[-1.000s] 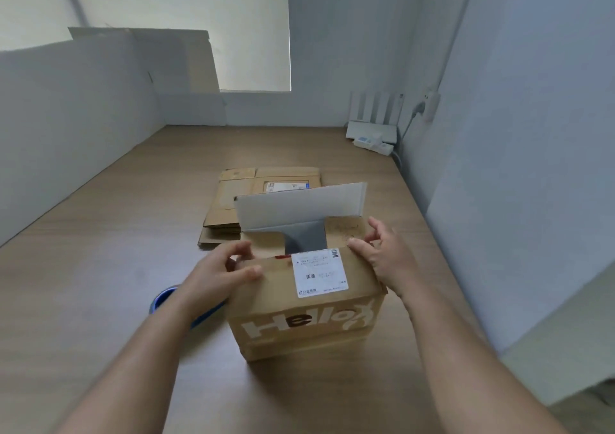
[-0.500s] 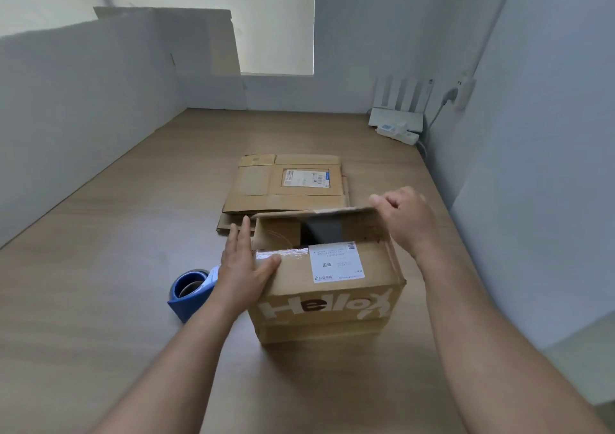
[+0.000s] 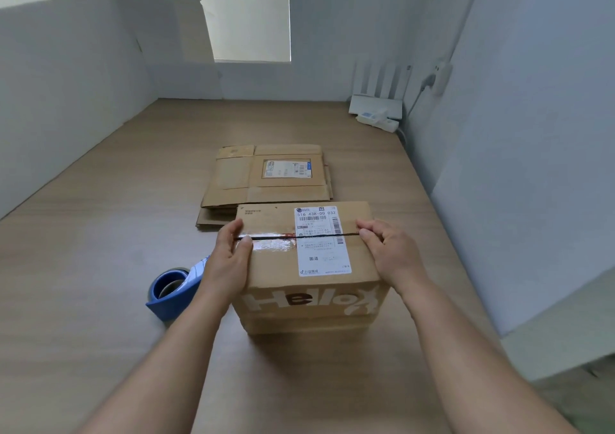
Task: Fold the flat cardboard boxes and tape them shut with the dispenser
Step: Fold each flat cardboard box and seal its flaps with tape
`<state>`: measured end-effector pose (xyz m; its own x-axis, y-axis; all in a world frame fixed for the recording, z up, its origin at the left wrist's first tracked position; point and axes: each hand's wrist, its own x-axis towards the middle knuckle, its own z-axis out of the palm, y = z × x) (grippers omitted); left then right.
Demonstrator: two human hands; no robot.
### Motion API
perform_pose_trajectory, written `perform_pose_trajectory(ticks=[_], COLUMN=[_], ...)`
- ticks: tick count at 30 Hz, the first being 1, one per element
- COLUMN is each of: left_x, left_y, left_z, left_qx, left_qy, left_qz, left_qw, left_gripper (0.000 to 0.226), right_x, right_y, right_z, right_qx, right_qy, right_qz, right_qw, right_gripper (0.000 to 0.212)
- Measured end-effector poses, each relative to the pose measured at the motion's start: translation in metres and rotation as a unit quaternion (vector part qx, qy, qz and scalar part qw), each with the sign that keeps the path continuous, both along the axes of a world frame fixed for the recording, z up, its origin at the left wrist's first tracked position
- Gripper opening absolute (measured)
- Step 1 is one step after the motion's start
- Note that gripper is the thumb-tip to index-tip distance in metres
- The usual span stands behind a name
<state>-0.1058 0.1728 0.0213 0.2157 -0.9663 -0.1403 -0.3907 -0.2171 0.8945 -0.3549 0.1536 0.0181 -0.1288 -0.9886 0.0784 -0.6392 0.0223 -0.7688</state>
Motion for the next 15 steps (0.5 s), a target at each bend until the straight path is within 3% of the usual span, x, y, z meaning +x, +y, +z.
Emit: perform_pose_trajectory(ticks=[15], left_x=[0.001], left_y=[-0.016], left_z=[-0.011], left_qx=[-0.017], left_qy=[0.027], left_qz=[0.055], left_qw=[0.998], left_gripper=[0.032], right_x=[0.004], right_y=[-0.015], right_z=[-0.005], right_qx=[0.000], right_qy=[-0.044], right_qz=[-0.038], right_qw=[0.998], right_gripper=[0.027])
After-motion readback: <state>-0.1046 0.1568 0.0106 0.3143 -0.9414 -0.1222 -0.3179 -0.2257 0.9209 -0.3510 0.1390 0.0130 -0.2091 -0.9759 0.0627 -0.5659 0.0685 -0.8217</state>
